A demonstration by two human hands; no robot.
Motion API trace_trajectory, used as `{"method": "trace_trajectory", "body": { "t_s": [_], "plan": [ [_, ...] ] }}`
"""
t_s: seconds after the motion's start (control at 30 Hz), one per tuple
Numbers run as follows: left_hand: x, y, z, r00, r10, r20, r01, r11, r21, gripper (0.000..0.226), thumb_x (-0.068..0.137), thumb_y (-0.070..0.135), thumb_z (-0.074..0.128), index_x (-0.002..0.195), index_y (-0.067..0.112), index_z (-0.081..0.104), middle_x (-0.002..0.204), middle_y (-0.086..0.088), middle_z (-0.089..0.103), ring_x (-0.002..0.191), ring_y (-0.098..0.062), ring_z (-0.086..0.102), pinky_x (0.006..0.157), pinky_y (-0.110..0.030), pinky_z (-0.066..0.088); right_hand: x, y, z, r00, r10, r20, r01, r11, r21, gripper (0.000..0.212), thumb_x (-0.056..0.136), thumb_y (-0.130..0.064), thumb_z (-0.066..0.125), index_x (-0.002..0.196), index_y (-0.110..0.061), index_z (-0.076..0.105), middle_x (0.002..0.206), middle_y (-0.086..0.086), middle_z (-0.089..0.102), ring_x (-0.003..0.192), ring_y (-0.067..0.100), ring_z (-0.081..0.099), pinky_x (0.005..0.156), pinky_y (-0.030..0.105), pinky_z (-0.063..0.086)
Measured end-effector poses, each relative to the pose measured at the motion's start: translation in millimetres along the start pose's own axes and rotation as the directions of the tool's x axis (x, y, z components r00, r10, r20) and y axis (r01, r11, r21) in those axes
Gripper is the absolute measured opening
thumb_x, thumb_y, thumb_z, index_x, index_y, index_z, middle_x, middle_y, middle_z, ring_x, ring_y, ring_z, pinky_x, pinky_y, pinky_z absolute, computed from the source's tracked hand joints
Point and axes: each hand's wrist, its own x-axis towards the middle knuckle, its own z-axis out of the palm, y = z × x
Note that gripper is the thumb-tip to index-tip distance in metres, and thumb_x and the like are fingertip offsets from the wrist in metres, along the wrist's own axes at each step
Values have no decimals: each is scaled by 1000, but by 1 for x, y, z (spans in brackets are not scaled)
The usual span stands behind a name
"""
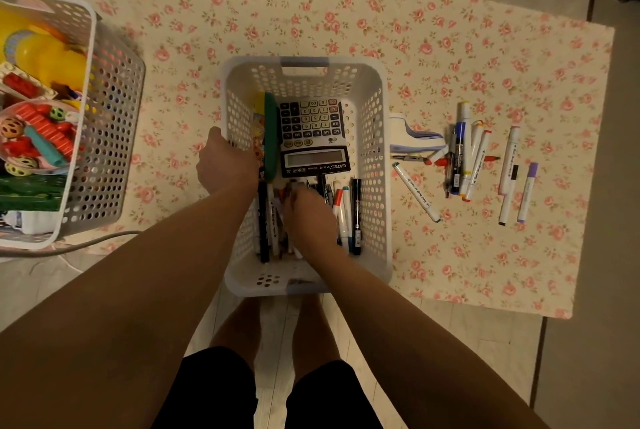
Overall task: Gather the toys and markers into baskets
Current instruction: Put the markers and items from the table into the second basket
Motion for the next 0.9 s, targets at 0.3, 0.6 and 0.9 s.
{"method": "trace_trajectory", "body": {
  "t_s": [0.3, 0.6, 0.9],
  "plan": [
    [-1, 1, -1, 1000, 5, 14, -5, 1000, -12, 8, 83, 11, 49, 88, 10, 43, 95, -17, 62, 85, -34, 59, 62, -35, 39, 33, -22, -123, 808, -55, -586, 238, 941, 240, 18, 100, -23, 40, 90, -15, 53, 71, -6, 54, 58, 9, 47, 52, 30, 38],
    [1, -1, 2, 1000, -7, 7, 7, 1000, -2, 16, 81, 8, 48, 96, 5, 51, 93, -16, 62, 83, -33, 60, 64, -37, 46, 52, 103, -146, 862, -24, -506, -99, 972, -215, 24, 99, -23, 43, 95, -8, 62, 88, 8, 65, 74, 27, 60, 57, 30, 38],
    [0, 0, -1, 1000, 5, 11, -5, 1000, -5, 18, 82, 9, 48, 99, 6, 52, 95, -14, 63, 83, -31, 60, 64, -35, 45, 68, 136, -144, 997, -62, -56, 13, 774, -633, 25, 97, -22, 49, 105, -7, 68, 98, 19, 68, 87, 39, 65, 69, 36, 47]
  ]
}}
